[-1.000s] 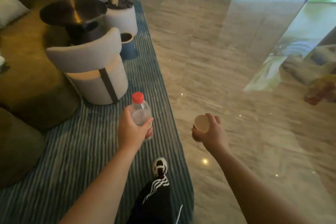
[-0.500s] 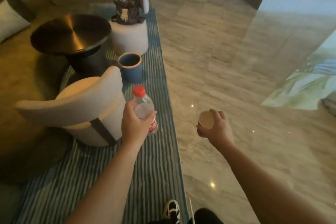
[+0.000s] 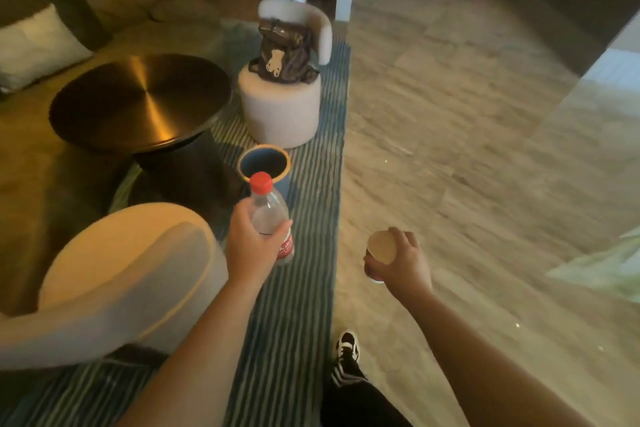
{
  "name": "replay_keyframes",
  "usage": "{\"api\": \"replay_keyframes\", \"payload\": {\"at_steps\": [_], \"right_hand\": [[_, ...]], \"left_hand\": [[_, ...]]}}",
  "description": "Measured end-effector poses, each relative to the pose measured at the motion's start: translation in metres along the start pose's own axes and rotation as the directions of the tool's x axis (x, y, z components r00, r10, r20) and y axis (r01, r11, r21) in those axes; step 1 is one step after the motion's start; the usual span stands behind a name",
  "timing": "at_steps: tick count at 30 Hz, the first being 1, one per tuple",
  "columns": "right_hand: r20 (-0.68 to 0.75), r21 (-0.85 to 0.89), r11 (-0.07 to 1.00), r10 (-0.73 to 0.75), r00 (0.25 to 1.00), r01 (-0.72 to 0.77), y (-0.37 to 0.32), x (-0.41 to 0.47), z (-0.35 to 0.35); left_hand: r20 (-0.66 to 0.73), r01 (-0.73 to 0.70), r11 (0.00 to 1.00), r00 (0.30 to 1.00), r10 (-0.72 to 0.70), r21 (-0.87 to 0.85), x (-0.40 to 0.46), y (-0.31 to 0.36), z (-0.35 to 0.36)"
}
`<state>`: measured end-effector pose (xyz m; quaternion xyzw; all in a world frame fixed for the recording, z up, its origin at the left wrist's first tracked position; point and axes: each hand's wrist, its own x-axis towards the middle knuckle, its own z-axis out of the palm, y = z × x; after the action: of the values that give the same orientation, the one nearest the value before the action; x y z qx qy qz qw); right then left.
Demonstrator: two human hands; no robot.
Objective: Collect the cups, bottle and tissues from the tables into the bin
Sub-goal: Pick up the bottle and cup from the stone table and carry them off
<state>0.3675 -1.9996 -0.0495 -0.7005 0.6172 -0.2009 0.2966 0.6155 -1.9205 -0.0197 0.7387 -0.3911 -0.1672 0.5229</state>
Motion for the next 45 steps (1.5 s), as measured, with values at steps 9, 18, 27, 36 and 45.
{"api": "replay_keyframes", "payload": {"at_steps": [9,18,27,36,45], "right_hand": [[0.120,-0.006,0.996,-0.085,0.989,0.086,-0.033,0.243,-0.013],[0.247,-0.053,0.972,-0.209,0.946,0.228,-0.087,0.427,0.042],[0.500,-0.131,0.873,-0.351,0.792,0.469,-0.176,0.600,0.133],[0.669,0.020,0.846,-0.408,0.622,0.533,-0.218,0.689,0.238],[0.794,0.080,0.845,-0.374,0.479,0.528,-0.221,0.746,0.350]], "left_hand": [[-0.126,0.184,0.983,0.974,-0.186,-0.027,0.166,0.011,0.097],[-0.309,0.340,0.939,0.888,-0.341,-0.059,0.308,-0.032,0.133],[-0.438,0.491,0.853,0.738,-0.514,-0.174,0.451,-0.093,0.158],[-0.355,0.586,0.774,0.690,-0.631,-0.240,0.537,-0.171,0.199],[-0.365,0.691,0.643,0.534,-0.763,-0.332,0.537,-0.228,0.235]]}}
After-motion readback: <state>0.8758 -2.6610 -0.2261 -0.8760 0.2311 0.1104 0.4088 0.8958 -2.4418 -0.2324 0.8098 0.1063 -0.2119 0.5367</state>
